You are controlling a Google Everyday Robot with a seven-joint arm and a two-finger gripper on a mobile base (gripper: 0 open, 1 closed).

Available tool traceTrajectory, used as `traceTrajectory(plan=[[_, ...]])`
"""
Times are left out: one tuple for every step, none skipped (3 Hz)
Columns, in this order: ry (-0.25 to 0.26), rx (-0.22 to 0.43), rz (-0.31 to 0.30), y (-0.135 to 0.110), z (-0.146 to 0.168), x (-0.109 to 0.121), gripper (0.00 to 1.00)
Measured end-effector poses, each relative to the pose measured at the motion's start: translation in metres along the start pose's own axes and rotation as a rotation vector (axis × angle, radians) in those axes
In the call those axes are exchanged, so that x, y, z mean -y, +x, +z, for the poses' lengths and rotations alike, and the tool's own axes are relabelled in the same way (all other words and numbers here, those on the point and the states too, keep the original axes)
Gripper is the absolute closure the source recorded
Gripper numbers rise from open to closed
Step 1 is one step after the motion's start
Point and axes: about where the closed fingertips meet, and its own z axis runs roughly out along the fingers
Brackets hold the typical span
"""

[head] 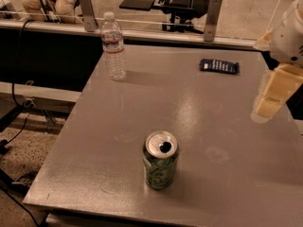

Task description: Pick rxbar blueberry

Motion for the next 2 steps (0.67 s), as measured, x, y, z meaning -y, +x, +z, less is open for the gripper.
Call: traceTrajectory(plan=[[-0.008,0.007,0.021,-0.004,0.03,0.027,0.0],[-0.019,0.027,0.039,-0.009,0.054,0.057,0.0]])
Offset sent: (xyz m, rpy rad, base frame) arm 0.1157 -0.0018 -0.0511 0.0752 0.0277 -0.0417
